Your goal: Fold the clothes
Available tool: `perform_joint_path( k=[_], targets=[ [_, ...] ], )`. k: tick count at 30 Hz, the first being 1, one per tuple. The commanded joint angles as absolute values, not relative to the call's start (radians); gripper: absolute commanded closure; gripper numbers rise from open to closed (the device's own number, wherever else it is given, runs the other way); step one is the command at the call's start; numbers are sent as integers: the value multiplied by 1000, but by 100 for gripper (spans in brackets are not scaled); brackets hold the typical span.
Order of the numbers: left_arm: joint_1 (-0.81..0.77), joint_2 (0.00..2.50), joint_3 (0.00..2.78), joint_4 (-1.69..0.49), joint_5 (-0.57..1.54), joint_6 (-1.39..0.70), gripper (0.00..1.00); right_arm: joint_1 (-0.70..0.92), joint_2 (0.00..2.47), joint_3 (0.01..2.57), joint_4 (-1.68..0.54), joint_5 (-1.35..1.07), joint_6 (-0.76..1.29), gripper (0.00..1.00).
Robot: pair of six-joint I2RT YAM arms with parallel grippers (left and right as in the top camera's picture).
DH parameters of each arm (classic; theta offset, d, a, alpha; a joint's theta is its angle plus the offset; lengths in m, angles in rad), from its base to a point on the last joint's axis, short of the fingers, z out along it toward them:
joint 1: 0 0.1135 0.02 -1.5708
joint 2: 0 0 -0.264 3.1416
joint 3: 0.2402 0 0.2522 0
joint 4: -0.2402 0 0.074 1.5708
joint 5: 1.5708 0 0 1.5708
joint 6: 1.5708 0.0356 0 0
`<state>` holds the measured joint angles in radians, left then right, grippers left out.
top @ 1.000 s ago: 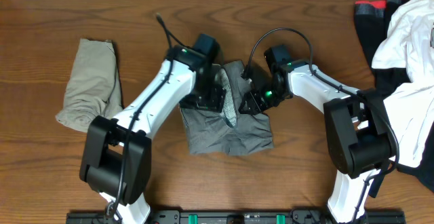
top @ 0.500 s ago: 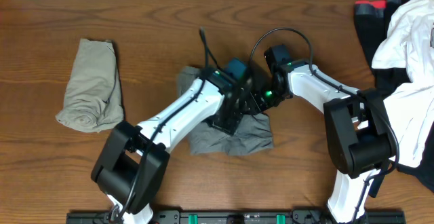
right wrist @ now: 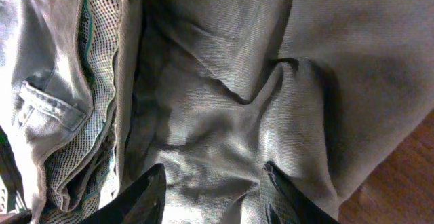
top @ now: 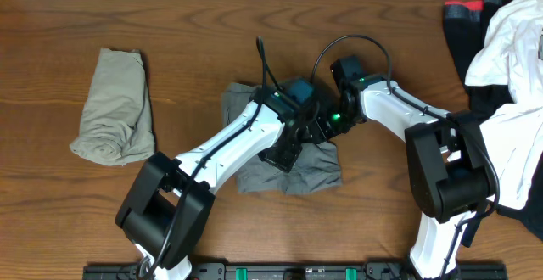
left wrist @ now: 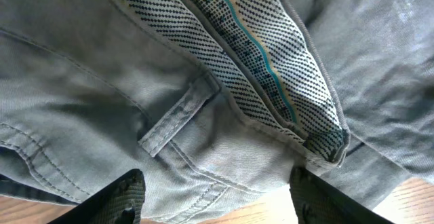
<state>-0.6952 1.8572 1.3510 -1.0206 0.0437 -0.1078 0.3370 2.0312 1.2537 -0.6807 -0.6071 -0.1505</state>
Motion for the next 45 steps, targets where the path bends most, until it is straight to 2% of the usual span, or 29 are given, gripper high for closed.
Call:
perform_joint_path(
  k=[1,5,9,10,11,12,14,15,16,24,33,35,36,38,40,45],
  targets=[
    [-722,1867,1341,-1018,25,-109,28,326,2051,1247,-683,-487,-161,55],
    [-758,1871,1336,-967,9,-97,25,326,2051,1247,-683,-487,-161,55],
    [-769,1871,1309,-936,-36,-98,26,326,2051,1247,-686,-487,-161,55],
    [-769,1871,1301,-933,-37,-98,29,326,2051,1247,-686,-487,-161,55],
    [-769,1871,1294,-929,-39,-97,34,326,2051,1247,-686,-487,-161,55],
    [-769,1871,1285,-925,-39,-97,43,326,2051,1247,-685,-487,-161,54],
    [-769,1871,1277,-921,-40,-97,70,326,2051,1247,-685,-487,-161,54],
    [-769,1871,1277,-922,-49,-101,88,326,2051,1247,-685,-487,-161,54],
    [-769,1869,1278,-926,-67,-114,94,326,2051,1247,-685,-487,-160,54],
    [-736,1761,1295,-1147,-408,-518,94,326,2051,1247,-692,-474,-134,54],
    [-609,1715,1259,-1288,-435,-635,93,326,2051,1247,-698,-471,-128,54],
    [-580,1715,1251,-1310,-440,-660,87,326,2051,1247,-701,-470,-128,54],
    [-566,1715,1251,-1322,-444,-673,72,326,2051,1247,-703,-470,-128,54],
    [-543,1715,1251,-1344,-458,-676,57,326,2051,1247,-704,-470,-128,54],
    [-517,1712,1251,-1371,-466,-676,53,326,2051,1247,-703,-470,-128,53],
    [-450,1665,1255,-1402,-482,-682,53,326,2051,1247,-714,-470,-128,53]
  ],
)
